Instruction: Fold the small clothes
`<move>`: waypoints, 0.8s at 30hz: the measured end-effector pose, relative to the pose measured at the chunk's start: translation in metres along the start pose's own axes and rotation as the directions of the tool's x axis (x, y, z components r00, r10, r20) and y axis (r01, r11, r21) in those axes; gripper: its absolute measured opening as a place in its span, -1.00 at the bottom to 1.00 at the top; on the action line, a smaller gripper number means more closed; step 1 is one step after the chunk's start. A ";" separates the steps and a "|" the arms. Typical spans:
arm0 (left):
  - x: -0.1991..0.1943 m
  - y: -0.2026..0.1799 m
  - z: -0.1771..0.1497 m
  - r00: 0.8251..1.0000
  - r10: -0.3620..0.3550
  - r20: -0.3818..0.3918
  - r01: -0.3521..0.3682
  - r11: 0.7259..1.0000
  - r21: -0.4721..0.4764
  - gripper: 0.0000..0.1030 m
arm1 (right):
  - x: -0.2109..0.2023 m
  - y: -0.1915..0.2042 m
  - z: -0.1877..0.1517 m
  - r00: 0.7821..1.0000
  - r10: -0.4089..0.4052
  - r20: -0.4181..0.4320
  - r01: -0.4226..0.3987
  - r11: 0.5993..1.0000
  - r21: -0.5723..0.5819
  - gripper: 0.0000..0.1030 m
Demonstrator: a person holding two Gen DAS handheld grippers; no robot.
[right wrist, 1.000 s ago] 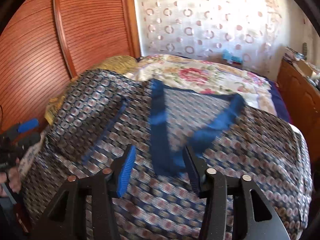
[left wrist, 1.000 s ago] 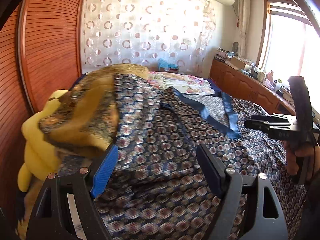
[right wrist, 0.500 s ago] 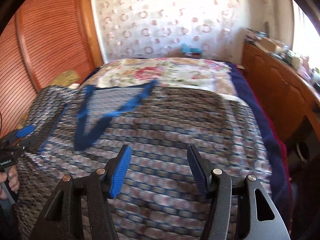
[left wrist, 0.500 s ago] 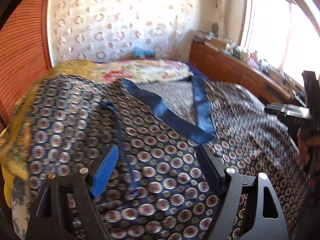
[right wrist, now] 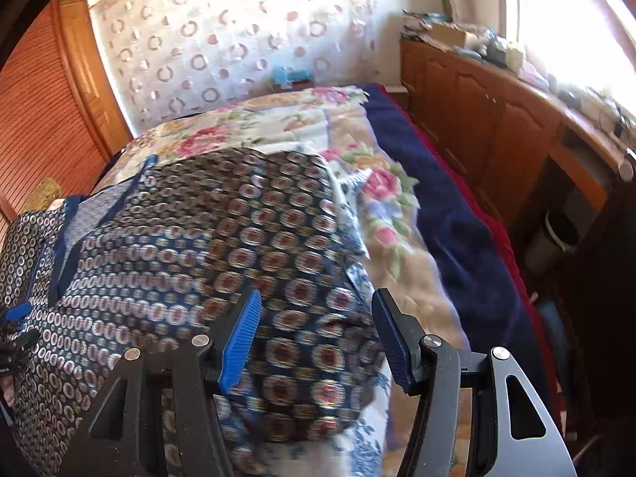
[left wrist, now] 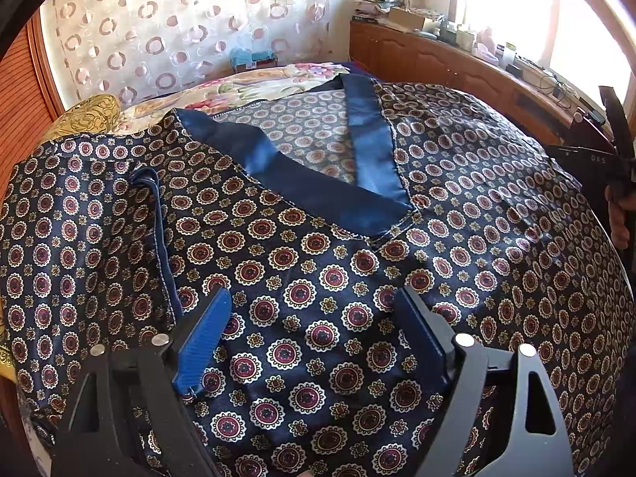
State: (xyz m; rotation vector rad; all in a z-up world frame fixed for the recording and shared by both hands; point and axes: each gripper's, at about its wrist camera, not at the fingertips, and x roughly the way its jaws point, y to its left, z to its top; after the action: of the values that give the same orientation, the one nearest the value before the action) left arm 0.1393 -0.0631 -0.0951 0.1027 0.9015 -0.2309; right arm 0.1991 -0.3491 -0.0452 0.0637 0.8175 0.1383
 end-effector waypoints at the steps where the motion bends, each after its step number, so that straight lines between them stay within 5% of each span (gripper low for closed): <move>1: -0.001 0.000 0.000 1.000 0.001 0.000 -0.001 1.000 0.002 0.69 | 0.000 -0.003 0.000 1.000 0.003 -0.007 -0.003 1.000 0.011 0.16; 9: 0.002 -0.002 0.001 1.000 -0.001 -0.003 0.002 1.000 0.006 0.73 | -0.003 -0.025 0.002 0.996 0.074 -0.057 -0.070 0.995 0.076 0.15; 16: 0.001 -0.002 0.001 1.000 0.000 -0.004 0.000 1.000 0.001 0.73 | -0.009 -0.029 0.000 0.983 0.177 -0.056 -0.173 0.983 0.055 -0.67; 19: 0.002 -0.002 0.001 1.000 0.000 -0.004 0.000 1.000 0.000 0.73 | -0.021 -0.028 -0.001 0.993 0.108 -0.048 -0.108 0.994 -0.001 -0.90; 24: 0.001 -0.002 0.001 1.000 -0.001 -0.004 0.001 1.000 0.001 0.73 | -0.034 -0.012 0.001 1.000 0.026 0.005 -0.026 0.997 -0.079 -0.97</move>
State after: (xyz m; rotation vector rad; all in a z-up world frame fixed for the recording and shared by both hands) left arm 0.1406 -0.0654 -0.0956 0.1033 0.9054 -0.2317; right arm 0.1776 -0.3659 -0.0215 0.0005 0.8044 0.1945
